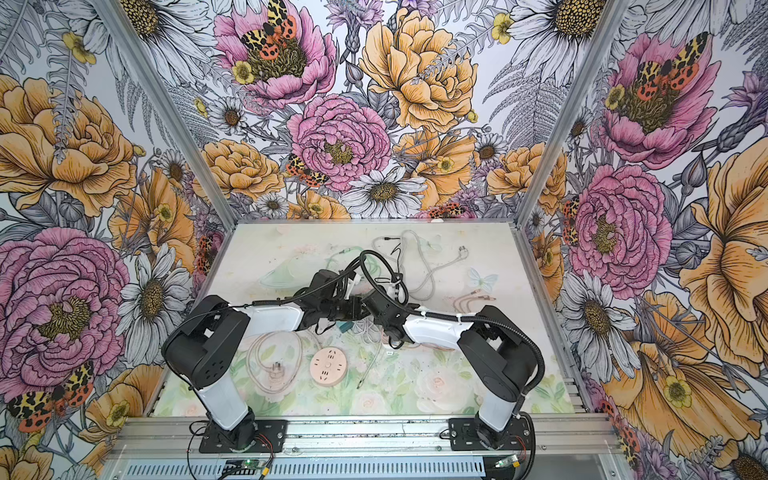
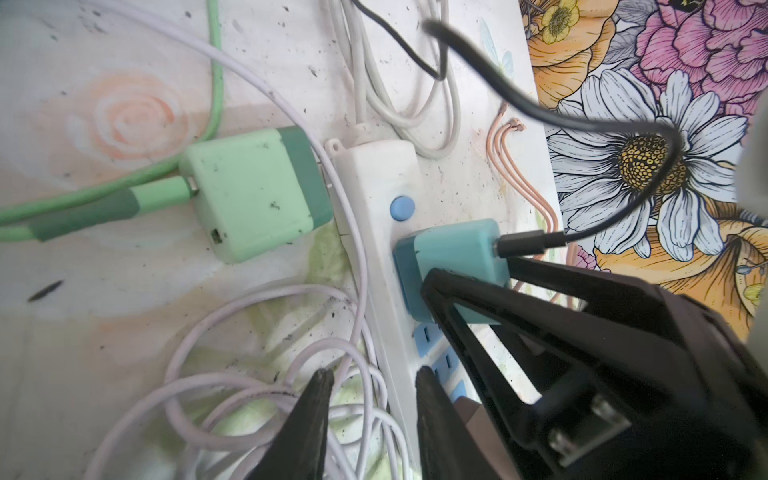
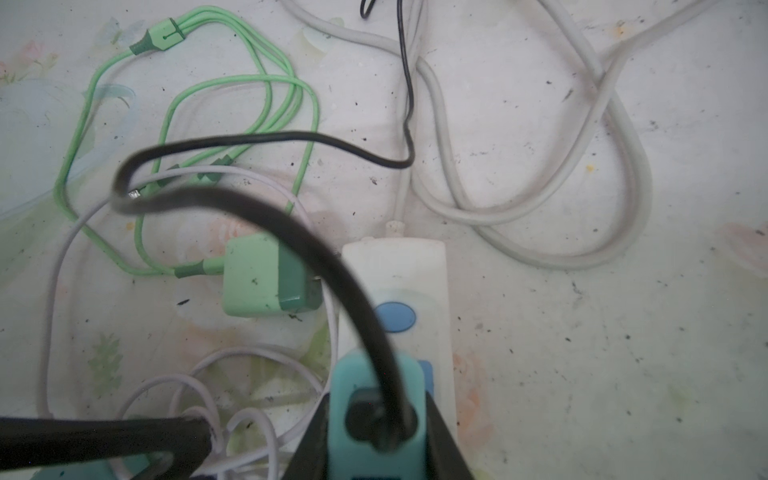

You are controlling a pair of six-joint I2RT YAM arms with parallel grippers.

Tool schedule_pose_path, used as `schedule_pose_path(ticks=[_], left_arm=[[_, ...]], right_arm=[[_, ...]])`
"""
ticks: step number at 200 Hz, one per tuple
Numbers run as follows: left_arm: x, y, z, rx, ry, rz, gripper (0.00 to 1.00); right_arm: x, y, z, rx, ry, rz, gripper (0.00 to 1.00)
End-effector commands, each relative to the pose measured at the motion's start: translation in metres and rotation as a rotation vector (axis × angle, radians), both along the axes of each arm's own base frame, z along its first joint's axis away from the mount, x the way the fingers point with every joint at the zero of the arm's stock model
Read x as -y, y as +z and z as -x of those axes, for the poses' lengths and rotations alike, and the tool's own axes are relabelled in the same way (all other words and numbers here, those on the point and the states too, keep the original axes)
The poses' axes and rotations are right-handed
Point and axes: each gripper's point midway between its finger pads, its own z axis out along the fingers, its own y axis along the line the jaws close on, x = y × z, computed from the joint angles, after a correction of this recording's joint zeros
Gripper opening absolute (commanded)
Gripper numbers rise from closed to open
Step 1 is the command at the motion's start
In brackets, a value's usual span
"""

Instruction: Insert the plug

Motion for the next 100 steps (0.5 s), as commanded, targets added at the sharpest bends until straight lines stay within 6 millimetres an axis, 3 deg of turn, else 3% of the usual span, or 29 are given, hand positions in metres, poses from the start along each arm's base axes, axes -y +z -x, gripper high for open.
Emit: schedule_pose_path(ticks=[1, 52, 100], left_arm=[[0.004, 0.006, 0.002, 0.009, -0.006, 0.042, 0.36], [-0.002, 0.015, 0.002, 0.021, 0.015, 0.061, 0.36], [-0.006, 0.027, 0.001, 0.043, 0.028, 0.078, 0.36]], right_arm=[[0.101, -0.113, 0.144, -0.689, 0.050, 0.417, 0.00], [0.107, -0.121, 0.154, -0.720, 0.047, 0.433, 0.00], [0.099, -0.133, 0.162, -0.775, 0.081, 0.367, 0.00]])
